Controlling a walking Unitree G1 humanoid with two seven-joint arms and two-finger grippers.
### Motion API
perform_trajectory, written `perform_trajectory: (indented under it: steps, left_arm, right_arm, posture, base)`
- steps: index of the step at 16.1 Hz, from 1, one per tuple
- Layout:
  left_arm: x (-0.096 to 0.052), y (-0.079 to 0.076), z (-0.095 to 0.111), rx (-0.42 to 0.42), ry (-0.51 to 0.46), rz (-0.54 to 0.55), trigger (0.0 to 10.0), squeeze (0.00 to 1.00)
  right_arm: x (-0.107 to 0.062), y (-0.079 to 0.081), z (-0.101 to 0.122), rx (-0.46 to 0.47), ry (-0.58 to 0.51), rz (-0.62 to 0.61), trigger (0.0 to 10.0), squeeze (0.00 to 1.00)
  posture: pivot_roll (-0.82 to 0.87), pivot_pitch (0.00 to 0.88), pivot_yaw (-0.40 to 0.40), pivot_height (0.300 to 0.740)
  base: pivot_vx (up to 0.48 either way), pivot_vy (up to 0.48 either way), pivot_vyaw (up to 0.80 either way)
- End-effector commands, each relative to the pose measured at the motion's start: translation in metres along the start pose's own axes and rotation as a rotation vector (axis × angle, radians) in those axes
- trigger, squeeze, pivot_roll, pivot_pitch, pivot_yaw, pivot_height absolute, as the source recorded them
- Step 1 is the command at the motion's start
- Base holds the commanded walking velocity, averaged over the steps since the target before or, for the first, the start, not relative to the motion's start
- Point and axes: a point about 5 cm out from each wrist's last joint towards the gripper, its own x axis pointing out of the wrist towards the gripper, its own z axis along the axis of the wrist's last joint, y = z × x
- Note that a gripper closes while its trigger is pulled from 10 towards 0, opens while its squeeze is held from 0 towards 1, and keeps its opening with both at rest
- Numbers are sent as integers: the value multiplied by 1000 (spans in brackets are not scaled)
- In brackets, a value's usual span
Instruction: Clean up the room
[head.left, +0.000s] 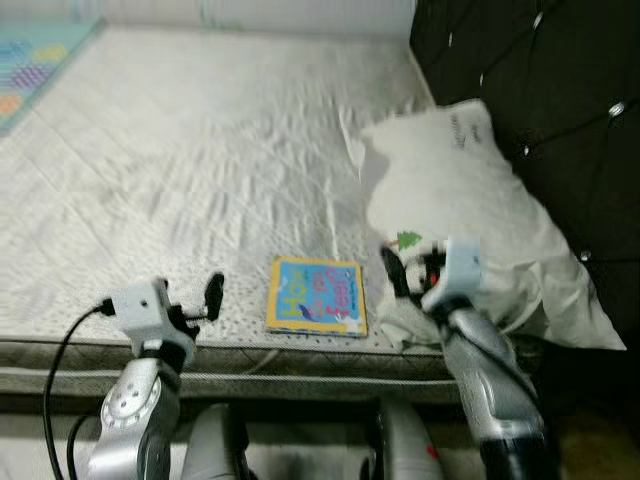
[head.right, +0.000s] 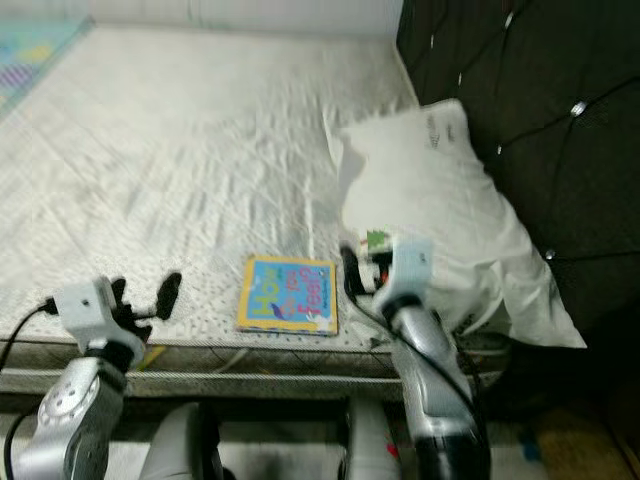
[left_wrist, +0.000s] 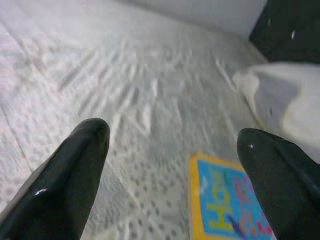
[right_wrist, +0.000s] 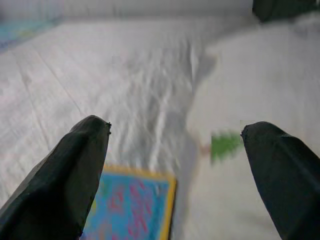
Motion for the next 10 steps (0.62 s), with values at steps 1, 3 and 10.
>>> perform_trajectory:
  steps: [1, 3, 10]
  left_arm:
    - [2, 2, -3, 18, 4, 10, 10000, 0]
    - [13, 0, -1, 19, -12, 5, 10000, 0]
    - [33, -3, 5, 0, -61, 12, 10000, 0]
  right_arm:
    - [3, -8, 3, 25, -17, -37, 10000, 0]
    - [14, -9, 15, 46, -75, -34, 10000, 0]
    - [34, -4, 33, 57, -142, 2, 10000, 0]
  posture:
    - [-67, 0, -9, 603]
    - [-72, 0, -5, 607]
    - [-86, 0, 0, 684]
  base:
    - [0, 0, 0]
    - [0, 0, -222]
    - [0, 0, -404]
